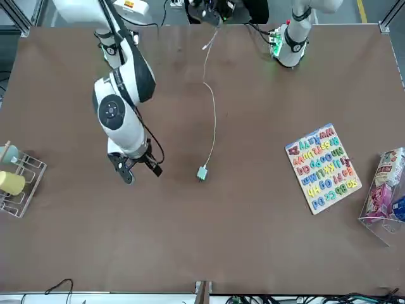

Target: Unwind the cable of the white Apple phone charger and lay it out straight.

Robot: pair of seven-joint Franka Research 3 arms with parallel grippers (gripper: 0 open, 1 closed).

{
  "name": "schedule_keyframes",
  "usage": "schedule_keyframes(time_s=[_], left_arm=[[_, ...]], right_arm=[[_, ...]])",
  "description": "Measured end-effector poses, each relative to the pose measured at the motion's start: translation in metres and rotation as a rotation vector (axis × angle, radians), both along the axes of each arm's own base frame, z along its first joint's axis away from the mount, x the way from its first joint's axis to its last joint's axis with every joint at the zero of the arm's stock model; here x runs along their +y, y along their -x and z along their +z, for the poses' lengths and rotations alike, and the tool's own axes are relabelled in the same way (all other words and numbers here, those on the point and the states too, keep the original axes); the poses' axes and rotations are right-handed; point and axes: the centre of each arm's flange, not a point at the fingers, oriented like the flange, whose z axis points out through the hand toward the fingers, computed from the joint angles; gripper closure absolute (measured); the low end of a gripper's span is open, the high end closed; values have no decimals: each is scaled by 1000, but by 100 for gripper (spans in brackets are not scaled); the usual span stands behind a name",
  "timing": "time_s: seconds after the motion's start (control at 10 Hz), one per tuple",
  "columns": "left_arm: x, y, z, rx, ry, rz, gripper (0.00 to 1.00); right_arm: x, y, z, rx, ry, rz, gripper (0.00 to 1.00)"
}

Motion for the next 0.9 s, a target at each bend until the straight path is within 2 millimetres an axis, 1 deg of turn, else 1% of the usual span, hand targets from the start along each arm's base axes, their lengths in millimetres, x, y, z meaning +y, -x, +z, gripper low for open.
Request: schedule_keyframes(time_s=[0.1, 0.2, 0.3, 0.4, 0.6, 0.9], left_arm=[[-3, 16, 6, -31, 17, -7, 96], [-9, 30, 8, -52, 37, -13, 96], [-17, 44, 7, -66, 55, -22, 96], [-23, 53, 6, -77, 70, -31, 96], [-26, 56, 2, -81, 79, -37, 96], [-31, 55, -11, -69, 74, -43, 96]], right_arm=[[7, 2, -8, 2, 13, 55, 0], [15, 5, -15, 4, 16, 119, 0], [24, 7, -21, -4, 11, 163, 0], [33, 7, -26, -19, 4, 197, 0], [63, 6, -47, -31, -9, 239, 0], [120, 7, -94, -51, -24, 307, 0]])
